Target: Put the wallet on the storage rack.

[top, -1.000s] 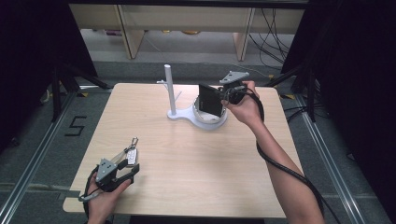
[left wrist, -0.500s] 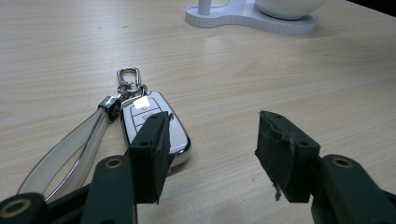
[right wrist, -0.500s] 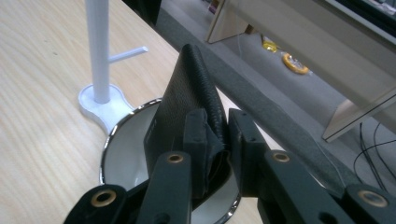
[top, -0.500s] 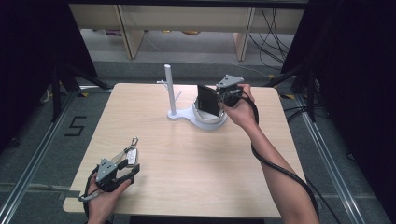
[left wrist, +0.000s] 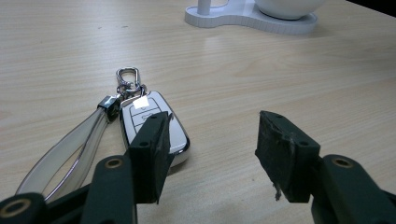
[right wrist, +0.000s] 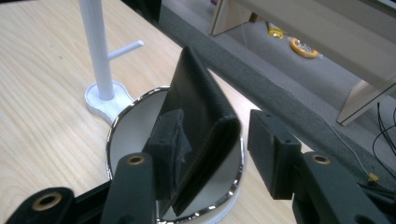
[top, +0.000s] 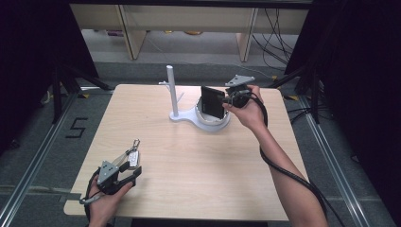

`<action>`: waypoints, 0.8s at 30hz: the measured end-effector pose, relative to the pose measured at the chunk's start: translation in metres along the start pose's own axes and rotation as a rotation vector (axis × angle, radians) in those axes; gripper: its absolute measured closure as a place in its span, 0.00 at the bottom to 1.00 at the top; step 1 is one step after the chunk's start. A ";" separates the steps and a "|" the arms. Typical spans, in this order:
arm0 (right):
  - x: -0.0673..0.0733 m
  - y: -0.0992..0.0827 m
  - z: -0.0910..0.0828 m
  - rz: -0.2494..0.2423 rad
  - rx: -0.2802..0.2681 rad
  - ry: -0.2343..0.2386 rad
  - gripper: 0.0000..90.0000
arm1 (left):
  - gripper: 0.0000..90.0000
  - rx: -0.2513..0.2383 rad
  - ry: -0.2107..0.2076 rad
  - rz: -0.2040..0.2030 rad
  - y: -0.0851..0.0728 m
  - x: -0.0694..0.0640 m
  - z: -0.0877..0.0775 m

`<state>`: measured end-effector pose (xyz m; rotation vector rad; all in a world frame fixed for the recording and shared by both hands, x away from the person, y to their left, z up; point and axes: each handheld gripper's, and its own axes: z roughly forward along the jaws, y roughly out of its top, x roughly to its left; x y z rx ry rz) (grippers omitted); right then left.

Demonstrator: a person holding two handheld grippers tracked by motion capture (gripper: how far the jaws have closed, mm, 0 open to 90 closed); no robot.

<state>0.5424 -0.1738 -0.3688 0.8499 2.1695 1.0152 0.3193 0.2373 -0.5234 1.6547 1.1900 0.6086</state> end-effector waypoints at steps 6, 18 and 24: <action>-0.006 -0.005 -0.018 0.026 0.031 0.020 0.64 | 0.49 0.000 0.000 0.002 0.000 -0.001 0.001; -0.003 -0.033 -0.041 0.067 0.128 0.046 0.96 | 0.48 0.001 -0.003 0.002 0.000 -0.001 0.001; 0.002 -0.051 -0.047 0.073 0.160 0.074 1.00 | 0.48 0.000 -0.001 0.001 0.001 -0.001 0.001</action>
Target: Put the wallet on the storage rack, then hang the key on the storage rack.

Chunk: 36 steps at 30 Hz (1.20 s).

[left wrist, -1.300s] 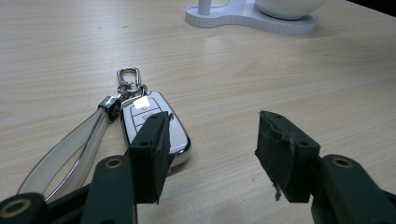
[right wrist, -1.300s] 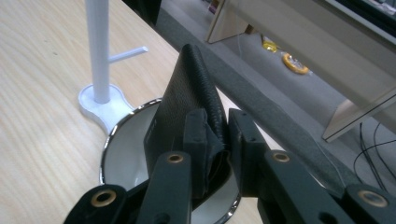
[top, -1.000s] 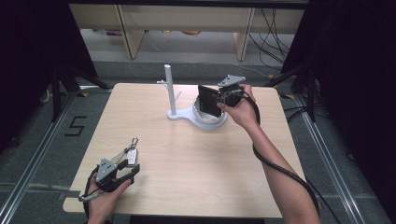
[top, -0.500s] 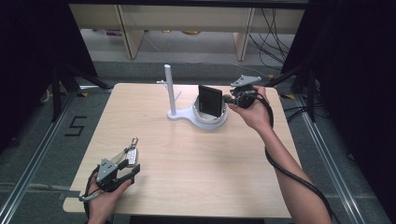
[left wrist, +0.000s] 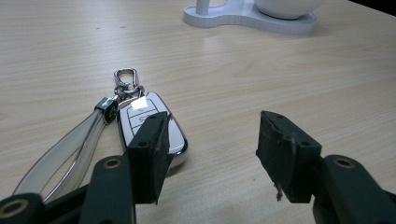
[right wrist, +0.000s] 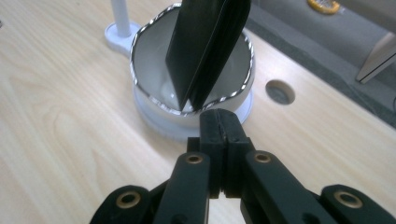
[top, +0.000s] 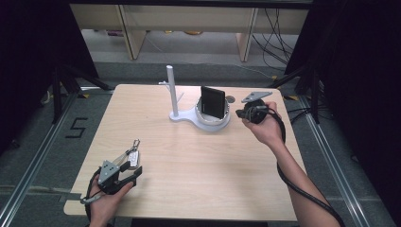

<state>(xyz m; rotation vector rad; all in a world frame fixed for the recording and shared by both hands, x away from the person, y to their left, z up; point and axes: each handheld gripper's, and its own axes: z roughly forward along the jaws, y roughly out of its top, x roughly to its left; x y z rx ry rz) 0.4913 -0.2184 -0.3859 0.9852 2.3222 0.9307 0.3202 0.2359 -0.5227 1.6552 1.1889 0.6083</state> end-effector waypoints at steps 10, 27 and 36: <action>0.008 -0.034 -0.007 0.079 0.094 0.064 0.90 | 0.45 -0.007 0.009 -0.016 0.003 0.004 0.001; 0.020 -0.086 -0.016 0.170 0.149 0.050 0.71 | 0.41 -0.020 0.016 -0.030 0.008 0.004 0.000; 0.021 -0.104 -0.014 0.239 0.212 0.063 0.63 | 0.39 -0.020 0.022 -0.036 0.009 0.006 0.001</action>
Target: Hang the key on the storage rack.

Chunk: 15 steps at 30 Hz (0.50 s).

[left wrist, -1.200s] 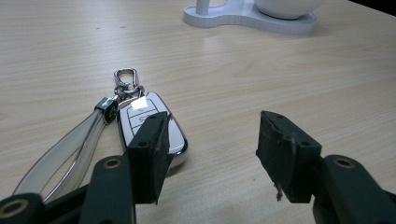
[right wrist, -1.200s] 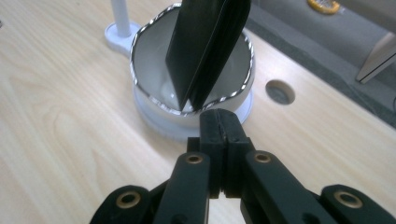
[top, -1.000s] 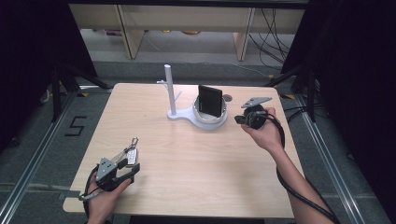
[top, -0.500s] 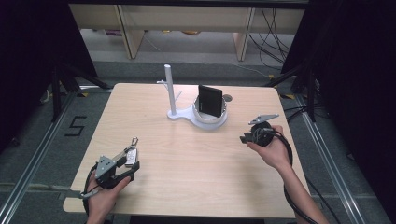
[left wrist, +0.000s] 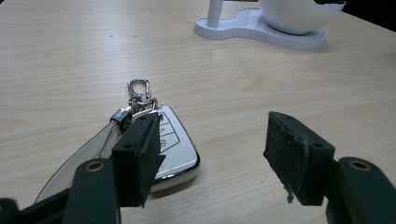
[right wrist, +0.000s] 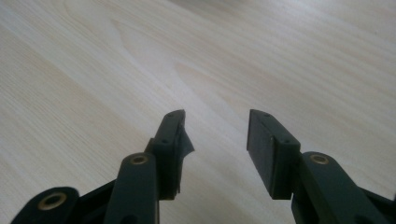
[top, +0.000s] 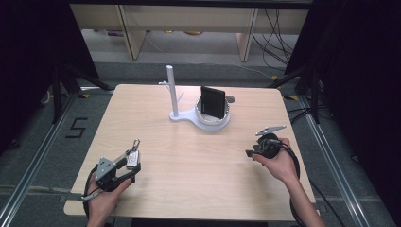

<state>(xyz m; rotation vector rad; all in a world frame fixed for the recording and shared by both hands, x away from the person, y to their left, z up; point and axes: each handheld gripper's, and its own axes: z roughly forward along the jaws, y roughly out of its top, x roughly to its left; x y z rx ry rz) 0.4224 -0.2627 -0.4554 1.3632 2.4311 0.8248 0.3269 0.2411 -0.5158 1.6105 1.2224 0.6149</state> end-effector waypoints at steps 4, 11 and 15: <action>-0.002 -0.008 0.004 0.025 0.012 0.009 0.61 | 0.36 0.016 0.004 0.018 0.003 0.001 0.002; -0.004 -0.020 0.009 0.088 -0.027 0.026 0.64 | 0.35 0.074 0.007 0.038 0.017 0.003 0.010; -0.006 -0.023 0.007 0.091 0.008 0.020 0.66 | 0.38 0.106 -0.005 0.057 0.029 0.003 0.013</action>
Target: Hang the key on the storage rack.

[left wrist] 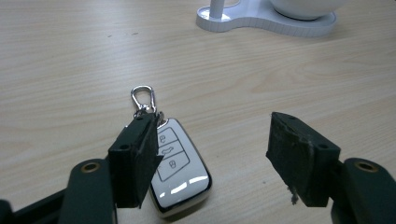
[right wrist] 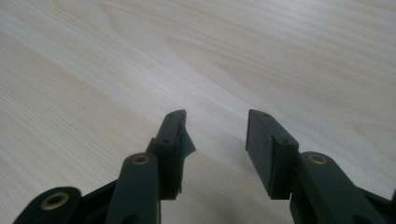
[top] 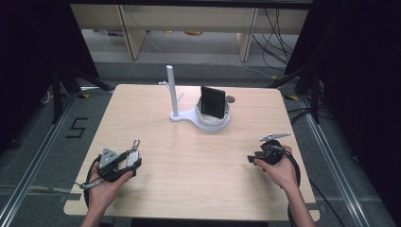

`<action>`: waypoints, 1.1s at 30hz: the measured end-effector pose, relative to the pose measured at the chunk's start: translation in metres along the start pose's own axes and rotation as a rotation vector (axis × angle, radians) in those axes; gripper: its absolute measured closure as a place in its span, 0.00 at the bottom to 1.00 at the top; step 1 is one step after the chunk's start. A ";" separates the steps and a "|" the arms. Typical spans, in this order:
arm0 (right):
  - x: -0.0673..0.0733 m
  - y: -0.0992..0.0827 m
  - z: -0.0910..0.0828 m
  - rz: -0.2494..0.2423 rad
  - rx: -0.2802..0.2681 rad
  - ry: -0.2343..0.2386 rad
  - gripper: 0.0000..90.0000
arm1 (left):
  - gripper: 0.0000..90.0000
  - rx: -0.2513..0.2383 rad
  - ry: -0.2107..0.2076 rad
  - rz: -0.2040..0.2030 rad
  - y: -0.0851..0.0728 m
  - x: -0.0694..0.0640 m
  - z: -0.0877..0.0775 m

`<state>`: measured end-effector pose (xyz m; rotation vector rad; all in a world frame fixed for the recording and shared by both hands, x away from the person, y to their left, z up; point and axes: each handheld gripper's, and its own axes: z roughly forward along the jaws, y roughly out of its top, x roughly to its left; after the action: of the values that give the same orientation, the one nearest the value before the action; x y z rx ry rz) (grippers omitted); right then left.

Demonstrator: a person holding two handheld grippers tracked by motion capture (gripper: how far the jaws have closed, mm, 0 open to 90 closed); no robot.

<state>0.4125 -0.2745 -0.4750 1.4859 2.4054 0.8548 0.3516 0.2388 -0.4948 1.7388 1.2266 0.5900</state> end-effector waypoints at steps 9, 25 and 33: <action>-0.003 -0.005 -0.001 0.000 0.001 0.002 0.71 | 0.41 0.082 -0.032 0.026 0.020 0.011 0.011; 0.001 -0.001 -0.005 0.000 0.016 0.021 0.72 | 0.60 0.376 0.038 0.005 0.060 0.048 0.060; 0.002 -0.002 -0.001 -0.004 -0.008 0.031 0.72 | 0.60 0.482 0.070 -0.017 0.071 0.051 0.081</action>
<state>0.4098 -0.2736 -0.4745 1.4754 2.4232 0.8913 0.4687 0.2459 -0.4778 2.1130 1.5212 0.3638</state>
